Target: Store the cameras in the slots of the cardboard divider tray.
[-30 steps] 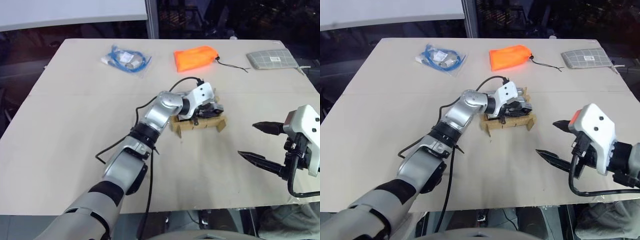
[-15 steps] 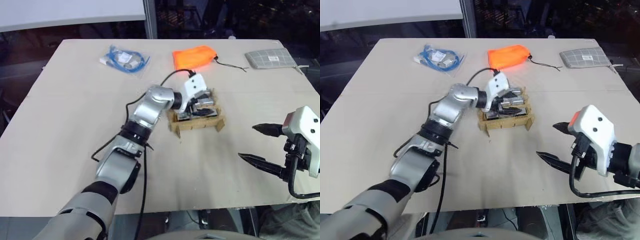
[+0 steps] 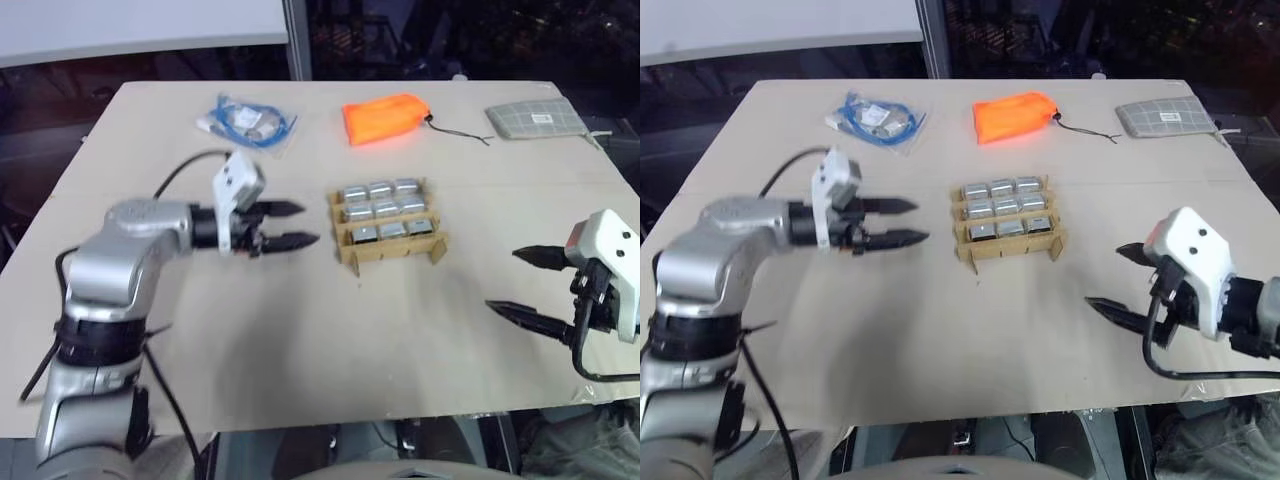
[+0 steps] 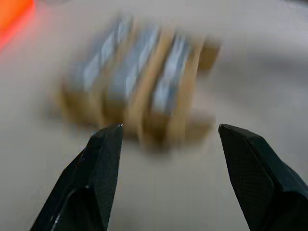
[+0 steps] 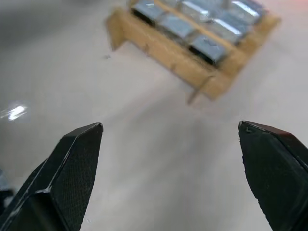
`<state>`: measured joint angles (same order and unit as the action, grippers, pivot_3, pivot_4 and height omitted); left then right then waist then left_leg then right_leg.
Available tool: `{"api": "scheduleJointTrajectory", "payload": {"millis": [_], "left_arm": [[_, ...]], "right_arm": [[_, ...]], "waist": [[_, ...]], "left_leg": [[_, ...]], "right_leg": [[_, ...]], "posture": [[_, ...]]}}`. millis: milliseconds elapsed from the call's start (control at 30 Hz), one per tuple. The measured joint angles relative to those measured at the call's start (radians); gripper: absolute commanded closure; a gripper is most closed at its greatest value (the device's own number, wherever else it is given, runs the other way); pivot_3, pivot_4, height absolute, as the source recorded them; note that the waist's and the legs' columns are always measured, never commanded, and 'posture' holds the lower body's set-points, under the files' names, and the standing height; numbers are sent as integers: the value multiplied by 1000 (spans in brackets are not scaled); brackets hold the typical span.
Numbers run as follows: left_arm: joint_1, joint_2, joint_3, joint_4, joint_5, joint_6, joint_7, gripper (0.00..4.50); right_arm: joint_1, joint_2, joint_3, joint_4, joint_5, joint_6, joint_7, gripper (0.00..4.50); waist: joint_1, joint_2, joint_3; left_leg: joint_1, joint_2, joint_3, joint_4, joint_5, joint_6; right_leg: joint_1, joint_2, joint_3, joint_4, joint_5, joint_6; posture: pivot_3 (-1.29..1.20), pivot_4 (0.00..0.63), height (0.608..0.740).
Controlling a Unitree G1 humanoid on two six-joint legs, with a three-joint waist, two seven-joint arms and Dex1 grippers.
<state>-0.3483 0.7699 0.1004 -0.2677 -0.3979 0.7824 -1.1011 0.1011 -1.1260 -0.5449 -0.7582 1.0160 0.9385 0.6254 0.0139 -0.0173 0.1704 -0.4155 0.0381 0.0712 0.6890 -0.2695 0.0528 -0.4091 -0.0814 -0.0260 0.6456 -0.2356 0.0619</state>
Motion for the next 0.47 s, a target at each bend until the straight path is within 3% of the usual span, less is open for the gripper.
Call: {"api": "scheduleJointTrajectory", "payload": {"millis": [133, 200, 467], "left_arm": [[181, -7, 18, -50, 37, -82, 79, 1252], [272, -54, 48, -76, 42, -131, 136, 1252], [450, -146, 129, -162, -17, -218, 225, 1252]], "right_arm": [[12, 88, 38, 79, -74, -95, 59, 0], [67, 163, 53, 143, -144, -185, 112, 0], [226, 331, 106, 353, -336, -452, 279, 0]], "waist": [[9, -2, -1], [9, -3, -2], [-1, -4, -9]], "left_leg": [[0, 0, -1, 0, 0, 0], [0, -1, -1, 0, 0, 0], [2, 0, 1, 0, -2, 4]], "right_leg": [[1, -1, -1, -1, 0, 0], [1, -1, -1, -1, 0, 0], [1, -1, 0, 0, 0, -1]], "posture": [[0, 150, 740], [0, 150, 740], [0, 150, 740]]}}
